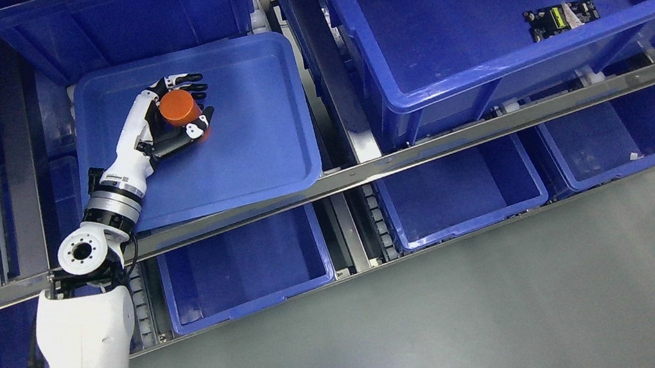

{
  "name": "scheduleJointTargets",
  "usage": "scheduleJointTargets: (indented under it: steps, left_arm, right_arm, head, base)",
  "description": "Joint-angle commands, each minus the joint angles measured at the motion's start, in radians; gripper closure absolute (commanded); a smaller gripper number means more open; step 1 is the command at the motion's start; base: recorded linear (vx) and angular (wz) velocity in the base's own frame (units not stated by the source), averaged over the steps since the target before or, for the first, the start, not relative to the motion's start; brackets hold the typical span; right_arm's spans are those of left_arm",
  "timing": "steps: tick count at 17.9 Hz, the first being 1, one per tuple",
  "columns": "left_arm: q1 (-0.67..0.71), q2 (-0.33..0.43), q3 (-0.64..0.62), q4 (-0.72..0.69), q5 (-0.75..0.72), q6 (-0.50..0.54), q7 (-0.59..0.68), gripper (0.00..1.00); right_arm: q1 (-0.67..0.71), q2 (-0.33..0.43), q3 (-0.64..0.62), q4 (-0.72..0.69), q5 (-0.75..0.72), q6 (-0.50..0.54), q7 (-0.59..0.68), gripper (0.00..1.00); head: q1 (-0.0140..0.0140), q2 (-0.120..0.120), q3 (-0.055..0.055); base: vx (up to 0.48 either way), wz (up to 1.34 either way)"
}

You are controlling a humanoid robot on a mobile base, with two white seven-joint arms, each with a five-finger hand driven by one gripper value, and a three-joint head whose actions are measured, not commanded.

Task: Grab orange capacitor from left shelf to right desk
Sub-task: 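Lift the orange capacitor out of the bin with the left hand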

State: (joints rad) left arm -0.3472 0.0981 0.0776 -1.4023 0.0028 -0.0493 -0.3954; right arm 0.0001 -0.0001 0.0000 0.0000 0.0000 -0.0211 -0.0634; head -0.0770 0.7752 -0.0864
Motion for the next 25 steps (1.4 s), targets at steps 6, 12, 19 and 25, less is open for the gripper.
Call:
scheduleJointTargets:
  steps: [6,12,19,25]
  left_arm:
    - [0.005,-0.081,0.149,0.062,0.034,-0.136,-0.033,1.00]
    - [0.008,-0.081,0.143,-0.147,0.152,-0.170,0.007,0.99]
    - [0.095,-0.081,0.148,-0.224,0.198,-0.398,0.244,0.97]
    - [0.292,-0.081,0.028,-0.273,0.201,-0.611,0.244,0.92]
  right_arm:
    - [0.020,-0.017,-0.017,-0.018,0.003,0.000,0.000,0.00]
    - [0.020,-0.017,-0.017,-0.018,0.003,0.000,0.000,0.00]
    - [0.020,-0.017,-0.017,-0.018,0.003,0.000,0.000,0.00]
    - [0.020,-0.017,-0.017,-0.018,0.003,0.000,0.000,0.00]
  head:
    - [0.0000,0.000,0.000]
    - [0.0000,0.000,0.000]
    - [0.0000,0.000,0.000]
    - [0.0000,0.000,0.000]
  base:
    - [0.000,0.00]
    - [0.000,0.00]
    - [0.000,0.00]
    - [0.000,0.00]
